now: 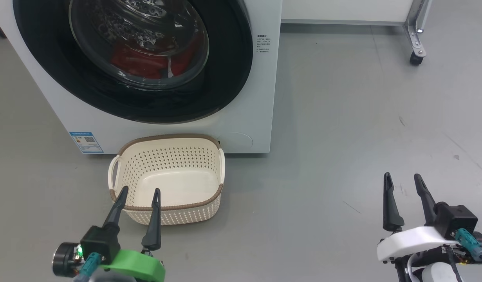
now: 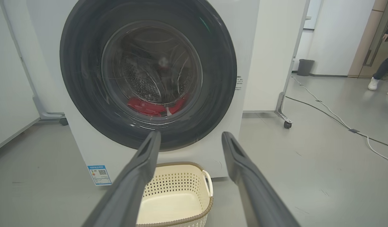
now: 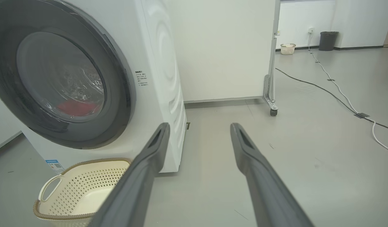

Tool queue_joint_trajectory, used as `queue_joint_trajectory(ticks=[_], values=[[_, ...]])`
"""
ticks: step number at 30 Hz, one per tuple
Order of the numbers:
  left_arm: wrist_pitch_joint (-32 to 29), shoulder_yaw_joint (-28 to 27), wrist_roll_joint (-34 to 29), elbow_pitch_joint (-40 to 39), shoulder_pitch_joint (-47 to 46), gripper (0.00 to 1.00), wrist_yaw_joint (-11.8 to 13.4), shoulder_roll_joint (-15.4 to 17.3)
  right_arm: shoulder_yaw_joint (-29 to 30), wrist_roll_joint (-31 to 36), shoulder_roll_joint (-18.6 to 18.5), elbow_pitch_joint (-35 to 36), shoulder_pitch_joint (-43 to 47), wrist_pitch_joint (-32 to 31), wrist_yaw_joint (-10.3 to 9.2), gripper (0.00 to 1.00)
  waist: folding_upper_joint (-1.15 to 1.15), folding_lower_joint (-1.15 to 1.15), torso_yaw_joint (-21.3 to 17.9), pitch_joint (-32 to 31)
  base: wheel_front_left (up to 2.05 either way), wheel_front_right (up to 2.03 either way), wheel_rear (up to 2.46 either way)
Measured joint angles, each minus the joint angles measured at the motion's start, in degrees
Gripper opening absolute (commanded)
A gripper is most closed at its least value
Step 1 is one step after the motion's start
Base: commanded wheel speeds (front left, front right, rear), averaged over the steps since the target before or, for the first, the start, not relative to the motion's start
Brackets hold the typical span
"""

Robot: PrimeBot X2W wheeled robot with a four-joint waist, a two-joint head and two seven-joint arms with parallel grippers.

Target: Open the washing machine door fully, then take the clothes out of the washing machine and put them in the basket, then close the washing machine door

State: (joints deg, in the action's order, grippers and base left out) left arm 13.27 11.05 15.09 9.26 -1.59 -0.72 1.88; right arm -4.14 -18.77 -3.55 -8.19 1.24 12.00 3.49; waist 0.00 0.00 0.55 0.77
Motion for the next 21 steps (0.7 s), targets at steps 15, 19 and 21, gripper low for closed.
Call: queue_joint_trajectory(ticks=[15,19,21], values=[[1.2,2.1,-2.0,6.1,1.0,1.00,4.0,0.2,-1.3,3.7,0.0,-3.1,0.4,0.4,-0.68,1.00,0.00,0.00,-0.2,-0.4,0.00,0.00,0.00],[1.2,2.2,-1.5,6.9,0.9,1.00,4.5,0.2,-1.3,3.7,0.1,-3.5,0.4,0.4,-0.68,1.00,0.00,0.00,-0.3,-0.6,0.00,0.00,0.00],[1.2,2.3,-1.5,7.1,0.9,1.00,4.5,0.2,-1.4,3.7,0.1,-3.6,0.4,0.4,-0.68,1.00,0.00,0.00,-0.3,-0.7,0.00,0.00,0.00]])
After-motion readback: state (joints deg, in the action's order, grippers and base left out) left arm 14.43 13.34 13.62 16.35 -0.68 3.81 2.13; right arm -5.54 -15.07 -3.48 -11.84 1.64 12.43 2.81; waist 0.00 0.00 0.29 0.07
